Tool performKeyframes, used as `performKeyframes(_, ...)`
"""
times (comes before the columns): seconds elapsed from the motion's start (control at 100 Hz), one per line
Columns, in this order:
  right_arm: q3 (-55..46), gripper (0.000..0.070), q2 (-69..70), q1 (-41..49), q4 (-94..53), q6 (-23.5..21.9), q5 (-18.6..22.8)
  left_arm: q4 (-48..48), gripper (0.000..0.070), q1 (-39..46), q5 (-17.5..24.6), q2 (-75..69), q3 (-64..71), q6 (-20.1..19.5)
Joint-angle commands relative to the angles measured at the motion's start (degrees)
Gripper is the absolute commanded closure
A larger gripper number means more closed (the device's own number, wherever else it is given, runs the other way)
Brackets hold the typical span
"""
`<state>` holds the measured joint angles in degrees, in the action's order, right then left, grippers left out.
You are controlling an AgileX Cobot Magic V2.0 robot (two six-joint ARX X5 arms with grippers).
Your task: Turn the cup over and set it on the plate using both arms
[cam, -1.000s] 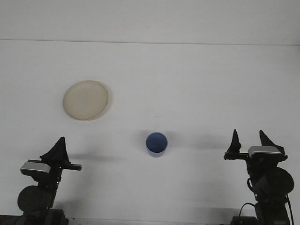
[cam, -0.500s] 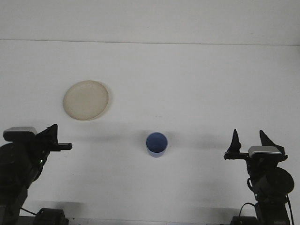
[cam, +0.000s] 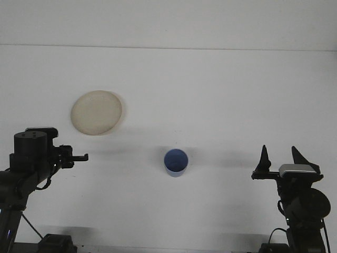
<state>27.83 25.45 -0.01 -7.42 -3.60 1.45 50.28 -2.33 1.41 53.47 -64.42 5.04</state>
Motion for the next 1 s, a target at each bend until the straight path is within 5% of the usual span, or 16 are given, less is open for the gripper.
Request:
performKeyframes(0.0, 0.17, 0.0125, 0.09, 0.04, 0.59, 0.46, -0.13, -0.50, 0.0680, 0.02, -0.09, 0.28, -0.98, 0.24)
performKeyframes(0.06, 0.17, 0.0125, 0.09, 0.04, 0.59, 0.46, -0.13, -0.48, 0.0598, 0.02, -0.09, 0.28, -0.98, 0.90)
performKeyframes(0.15, 0.17, 0.0125, 0.09, 0.04, 0.61, 0.46, -0.13, -0.33, 0.0256, 0.00, -0.09, 0.31, -0.98, 1.57)
performKeyframes(0.21, 0.17, 0.0125, 0.09, 0.04, 0.63, 0.46, -0.13, -0.33, 0.0140, 0.00, -0.02, 0.31, -0.98, 1.68)
performKeyframes(0.53, 0.17, 0.0125, 0.09, 0.04, 1.03, 0.46, -0.13, 0.98, 0.0133, -2.32, 7.69, 4.28, -4.20, 1.73)
performKeyframes(0.99, 0.17, 0.0125, 0.09, 0.04, 1.03, 0.46, -0.13, -0.20, 0.0133, -24.15, 7.67, 28.22, -18.03, 2.34)
